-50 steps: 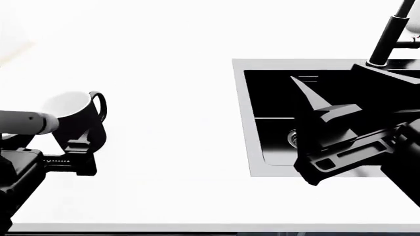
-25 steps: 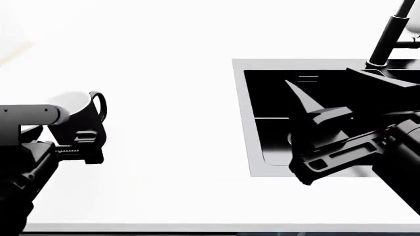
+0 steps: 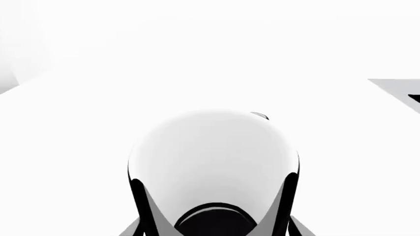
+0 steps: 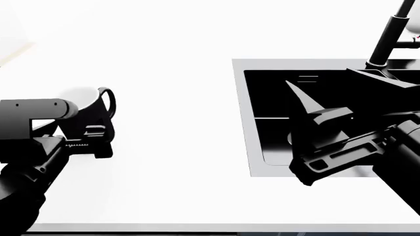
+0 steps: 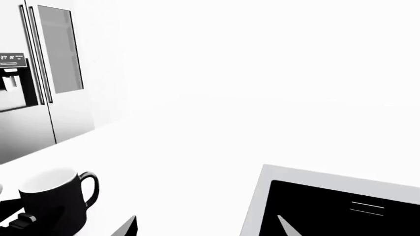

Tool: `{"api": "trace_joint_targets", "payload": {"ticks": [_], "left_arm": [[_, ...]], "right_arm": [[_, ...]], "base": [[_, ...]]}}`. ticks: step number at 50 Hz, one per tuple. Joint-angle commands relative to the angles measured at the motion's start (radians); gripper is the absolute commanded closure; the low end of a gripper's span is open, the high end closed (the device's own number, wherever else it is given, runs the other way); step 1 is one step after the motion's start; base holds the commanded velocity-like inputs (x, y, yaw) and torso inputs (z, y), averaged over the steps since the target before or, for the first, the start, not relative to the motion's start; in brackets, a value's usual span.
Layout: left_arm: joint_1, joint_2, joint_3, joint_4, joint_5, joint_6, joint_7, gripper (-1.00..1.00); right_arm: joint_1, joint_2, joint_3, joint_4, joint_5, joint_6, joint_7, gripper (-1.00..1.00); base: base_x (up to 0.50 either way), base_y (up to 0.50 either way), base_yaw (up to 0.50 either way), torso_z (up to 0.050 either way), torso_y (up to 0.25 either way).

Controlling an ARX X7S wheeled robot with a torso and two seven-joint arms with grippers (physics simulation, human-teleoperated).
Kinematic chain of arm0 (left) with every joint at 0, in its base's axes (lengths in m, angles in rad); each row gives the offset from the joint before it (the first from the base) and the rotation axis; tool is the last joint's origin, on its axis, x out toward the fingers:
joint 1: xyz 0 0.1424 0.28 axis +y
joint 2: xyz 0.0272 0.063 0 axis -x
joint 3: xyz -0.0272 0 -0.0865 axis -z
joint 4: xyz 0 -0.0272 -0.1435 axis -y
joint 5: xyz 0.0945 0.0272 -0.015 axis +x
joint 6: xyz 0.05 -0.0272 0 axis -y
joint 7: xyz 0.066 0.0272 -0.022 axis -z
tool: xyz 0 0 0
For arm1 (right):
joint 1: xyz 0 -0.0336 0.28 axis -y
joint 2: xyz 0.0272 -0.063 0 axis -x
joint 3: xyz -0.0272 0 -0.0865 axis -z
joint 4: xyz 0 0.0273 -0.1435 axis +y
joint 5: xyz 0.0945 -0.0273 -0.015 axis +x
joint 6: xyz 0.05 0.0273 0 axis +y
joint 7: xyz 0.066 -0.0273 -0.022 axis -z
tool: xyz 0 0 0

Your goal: Pick the mug and mug and place them in the sink. Then turn on the water.

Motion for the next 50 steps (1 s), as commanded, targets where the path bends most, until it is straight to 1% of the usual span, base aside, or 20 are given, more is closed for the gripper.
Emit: {"api": "trace_joint_targets", "payload": {"ticks": [1,5,10,16,19,23,29,35,41,50], "left_arm": [[-0.055,-0.006,-0.05,0.021,-0.132,-0.051,-0.064,1.0],[-0.094,-0.017,-0.078,0.025,-0.218,-0.087,-0.107,1.0],[-0.196,-0.051,-0.088,0.016,-0.405,-0.146,-0.215,1.0],[-0.318,-0.112,-0.032,-0.019,-0.639,-0.15,-0.362,1.0],[-0.366,-0.144,0.003,-0.029,-0.716,-0.139,-0.406,1.0],[-0.416,-0.184,0.033,-0.041,-0.802,-0.112,-0.452,1.0],[-0.495,-0.203,0.09,-0.065,-0.879,-0.078,-0.486,1.0],[-0.579,-0.224,0.156,-0.078,-0.971,-0.041,-0.528,1.0],[-0.612,-0.244,0.188,-0.061,-1.041,-0.006,-0.561,1.0],[-0.619,-0.267,0.198,-0.039,-1.09,0.025,-0.581,1.0]], "right_arm": [[0.013,0.011,0.009,-0.005,0.021,-0.003,0.007,-1.0],[0.019,0.019,0.015,-0.008,0.033,-0.004,0.01,-1.0],[0.04,0.028,0.017,-0.009,0.052,-0.002,0.018,-1.0],[0.068,0.04,0.019,-0.008,0.076,0.005,0.028,-1.0],[0.1,0.036,0.009,-0.003,0.092,0.014,0.039,-1.0],[0.103,0.038,0.016,-0.005,0.095,0.01,0.04,-1.0],[0.117,0.039,0.018,-0.004,0.11,0.007,0.046,-1.0],[0.138,0.063,0.034,-0.001,0.137,0.006,0.049,-1.0],[0.153,0.104,0.064,-0.012,0.181,-0.004,0.052,-1.0],[0.093,0.159,0.13,-0.037,0.189,-0.032,0.032,-1.0]], "base": [[0.0,0.0,0.0,0.0,0.0],[0.0,0.0,0.0,0.0,0.0],[0.0,0.0,0.0,0.0,0.0],[0.0,0.0,0.0,0.0,0.0],[0.0,0.0,0.0,0.0,0.0],[0.0,0.0,0.0,0.0,0.0],[0.0,0.0,0.0,0.0,0.0],[0.0,-0.29,0.0,0.0,0.0],[0.0,-0.31,0.0,0.0,0.0],[0.0,-0.47,0.0,0.0,0.0]]}}
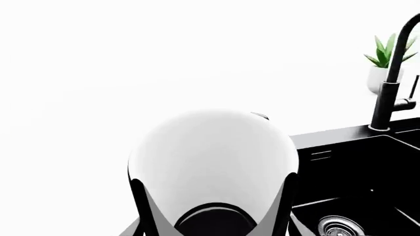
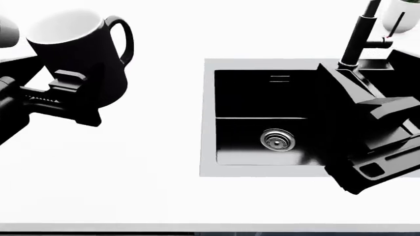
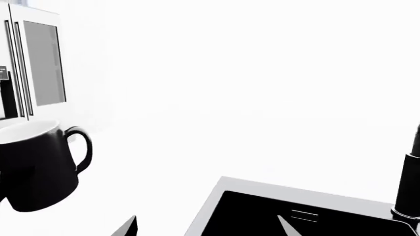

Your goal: Pick the mug and mug and place them in the sink. Then turn on the water.

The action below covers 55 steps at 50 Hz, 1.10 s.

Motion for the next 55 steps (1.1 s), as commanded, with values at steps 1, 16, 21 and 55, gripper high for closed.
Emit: {"api": "trace_joint_targets", "payload": {"ticks": [1,16,21,55], "left_arm": [[-0.054,-0.037,0.043,0.015,-0.111,0.056,-0.058,1.0],[-0.061,-0.049,0.057,0.027,-0.126,0.074,-0.062,1.0],[-0.058,-0.041,0.064,0.023,-0.111,0.07,-0.054,1.0],[-0.132,-0.107,0.097,-0.025,-0.119,0.059,-0.036,1.0]], "right_arm": [[-0.031,0.055,0.059,-0.019,0.025,-0.022,-0.011,-1.0],[-0.098,0.078,0.111,-0.034,0.019,-0.036,-0.028,-1.0],[-0.095,0.054,0.09,-0.027,0.004,-0.025,-0.026,-1.0],[0.173,-0.002,-0.08,0.091,0.089,0.143,0.057,-1.0]], "base": [[0.0,-0.5,0.0,0.0,0.01],[0.0,-0.5,0.0,0.0,0.0],[0.0,-0.5,0.0,0.0,0.0],[0.0,-0.5,0.0,0.0,0.0]]}}
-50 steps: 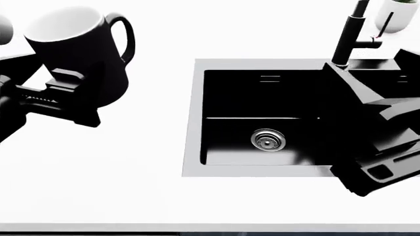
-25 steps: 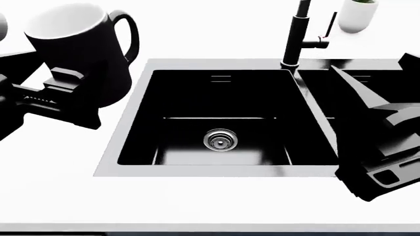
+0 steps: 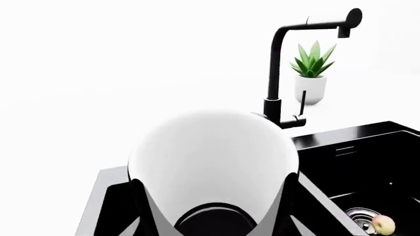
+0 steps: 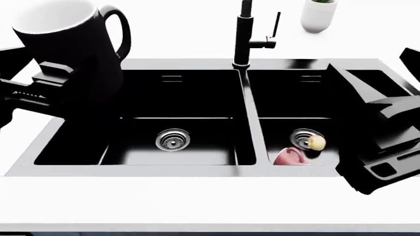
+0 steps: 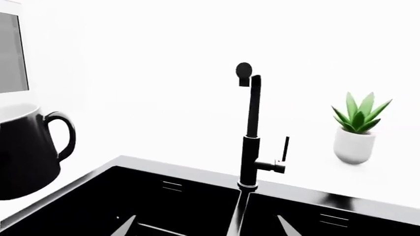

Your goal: Pick the mug and mug and place them in the sink. Then turn on the water.

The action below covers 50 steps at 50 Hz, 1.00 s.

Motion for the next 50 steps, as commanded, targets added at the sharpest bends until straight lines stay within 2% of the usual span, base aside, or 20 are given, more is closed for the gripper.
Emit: {"api": "trace_joint_targets", "payload": {"ticks": [1,16,27,36,50], "left_arm": [[-0.046,-0.03,0.02,-0.032,-0.011,0.0,0.001,1.0],[-0.068,-0.035,0.007,-0.107,0.072,-0.033,0.058,1.0],[-0.122,-0.059,0.031,-0.148,0.096,-0.066,0.081,1.0],[-0.223,-0.109,0.091,-0.168,-0.002,-0.052,0.031,1.0],[-0.196,-0.077,0.078,-0.176,0.079,-0.064,0.079,1.0]], "right_arm": [[0.122,-0.029,-0.084,0.068,0.027,0.094,0.038,-1.0],[0.224,-0.118,-0.196,0.159,0.015,0.197,0.065,-1.0],[0.294,-0.157,-0.236,0.225,0.024,0.229,0.075,-1.0],[0.324,-0.182,-0.256,0.245,0.013,0.241,0.08,-1.0],[0.331,-0.177,-0.26,0.24,0.017,0.239,0.076,-1.0]], "base": [[0.0,-0.5,0.0,0.0,0.0],[0.0,-0.41,0.0,0.0,0.0],[0.04,0.0,0.0,0.0,0.0],[0.26,0.0,0.0,0.0,0.001],[0.26,0.0,0.0,0.0,0.001]]}}
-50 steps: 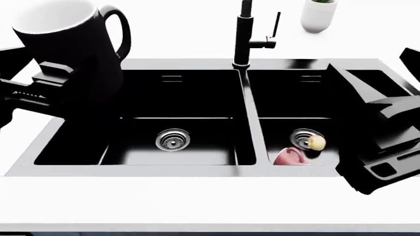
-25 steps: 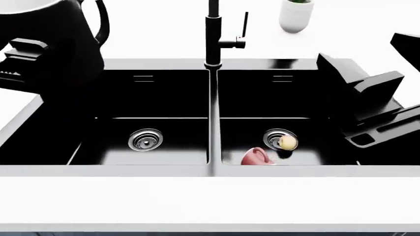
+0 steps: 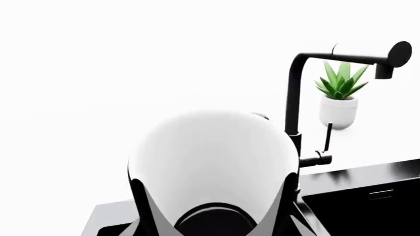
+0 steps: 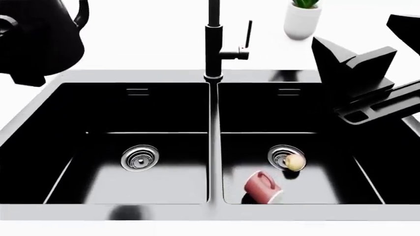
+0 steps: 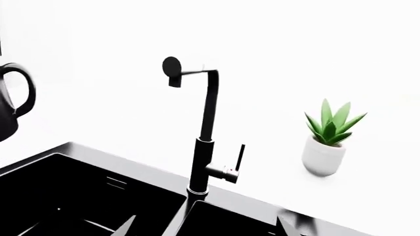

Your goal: Pick the mug and mug and place them in the sink. Then turn on the water.

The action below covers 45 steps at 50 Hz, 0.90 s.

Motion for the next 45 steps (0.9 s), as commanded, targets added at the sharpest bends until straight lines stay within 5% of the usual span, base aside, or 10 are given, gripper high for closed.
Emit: {"api": "trace_joint_targets", "payload": {"ticks": [1,22,32,45], "left_arm": [[0.0,0.009,0.002,-0.011,0.032,0.003,0.017,1.0],[0.074,0.032,-0.034,0.011,0.116,0.01,0.079,1.0],[-0.007,0.027,0.081,-0.022,0.049,-0.053,0.072,1.0],[-0.197,0.151,0.272,-0.169,0.241,-0.278,0.267,1.0]], "right_arm": [[0.015,-0.005,-0.011,0.008,-0.001,0.006,-0.001,-1.0],[0.014,-0.014,-0.023,0.007,-0.015,0.001,-0.007,-1.0],[0.045,-0.033,-0.032,0.096,-0.078,0.061,-0.053,-1.0],[0.054,-0.027,-0.034,0.209,-0.169,0.127,-0.124,-1.0]], "base": [[0.26,0.0,0.0,0.0,0.0],[0.23,0.0,0.0,0.0,0.001],[0.0,0.0,0.0,0.0,0.0],[0.0,0.0,0.0,0.0,0.001]]}}
